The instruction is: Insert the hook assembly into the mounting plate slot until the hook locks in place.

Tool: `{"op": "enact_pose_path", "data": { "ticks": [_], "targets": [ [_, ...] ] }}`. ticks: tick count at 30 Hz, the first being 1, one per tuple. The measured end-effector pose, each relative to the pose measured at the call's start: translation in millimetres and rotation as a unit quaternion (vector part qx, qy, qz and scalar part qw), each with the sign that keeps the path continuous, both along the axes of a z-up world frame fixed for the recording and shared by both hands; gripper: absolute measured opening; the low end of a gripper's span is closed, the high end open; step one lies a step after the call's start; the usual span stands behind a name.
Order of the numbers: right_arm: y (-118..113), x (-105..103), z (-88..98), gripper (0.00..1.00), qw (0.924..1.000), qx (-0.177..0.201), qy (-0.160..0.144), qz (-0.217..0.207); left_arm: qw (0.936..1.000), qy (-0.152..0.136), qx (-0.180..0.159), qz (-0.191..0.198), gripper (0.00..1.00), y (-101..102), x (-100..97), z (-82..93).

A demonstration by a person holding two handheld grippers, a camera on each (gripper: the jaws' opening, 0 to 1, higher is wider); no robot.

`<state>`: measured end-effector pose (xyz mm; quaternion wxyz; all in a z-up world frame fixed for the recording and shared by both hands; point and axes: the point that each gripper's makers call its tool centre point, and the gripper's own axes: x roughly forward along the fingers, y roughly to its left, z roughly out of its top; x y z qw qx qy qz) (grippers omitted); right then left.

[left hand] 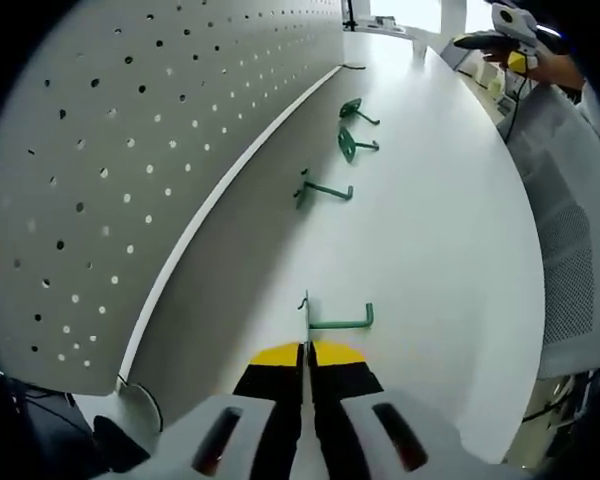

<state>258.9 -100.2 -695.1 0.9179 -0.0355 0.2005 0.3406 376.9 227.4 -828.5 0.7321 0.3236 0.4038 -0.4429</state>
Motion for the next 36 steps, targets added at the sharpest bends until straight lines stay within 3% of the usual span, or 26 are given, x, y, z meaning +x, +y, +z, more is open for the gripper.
{"op": "enact_pose_path", "data": {
  "ticks": [2, 4, 6, 9, 10, 15, 17, 29, 32, 36],
  "targets": [
    [0.0, 0.3, 0.1, 0.56, 1.0000, 0.001, 0.000, 0.000, 0.9984, 0.023, -0.023, 0.045, 0.02, 0.4, 0.1, 0.1],
    [-0.1, 0.2, 0.0, 0.56, 1.0000, 0.002, 0.000, 0.000, 0.9994, 0.011, -0.022, 0.025, 0.02, 1.9, 0.1, 0.5],
    [0.0, 0.1, 0.2, 0.56, 1.0000, 0.002, 0.000, 0.000, 0.9986, 0.021, -0.043, 0.024, 0.02, -3.2, -4.4, 2.5],
    [-0.1, -0.1, 0.5, 0.56, 1.0000, 0.002, 0.001, -0.001, 0.9975, -0.004, -0.061, 0.037, 0.02, -2.3, 2.9, 8.4],
    [-0.1, -0.1, 0.4, 0.56, 1.0000, 0.002, 0.001, -0.001, 0.9950, 0.002, -0.077, 0.064, 0.02, -3.9, 3.8, 12.7],
    [2.3, -0.2, 0.4, 0.56, 1.0000, 0.000, 0.000, 0.004, 0.9898, -0.020, -0.115, 0.082, 0.02, -7.5, 14.1, 28.8],
    [2.6, -0.2, 0.9, 0.56, 1.0000, 0.002, 0.000, 0.004, 0.9856, -0.014, -0.127, 0.111, 0.02, -7.6, 16.0, 31.2],
    [3.0, 1.0, 5.9, 0.56, 1.0000, 0.003, -0.006, 0.002, 0.9795, -0.046, -0.166, 0.105, 0.01, -30.2, 16.3, 52.0],
    [4.0, 1.7, 8.5, 0.56, 0.9999, 0.007, -0.009, 0.000, 0.9742, -0.059, -0.186, 0.114, 0.02, -34.3, 18.0, 61.9],
    [6.4, 1.4, 11.5, 0.56, 0.9999, 0.007, -0.015, 0.001, 0.9733, -0.070, -0.187, 0.113, 0.01, -36.3, 15.3, 65.9]
  ]
}}
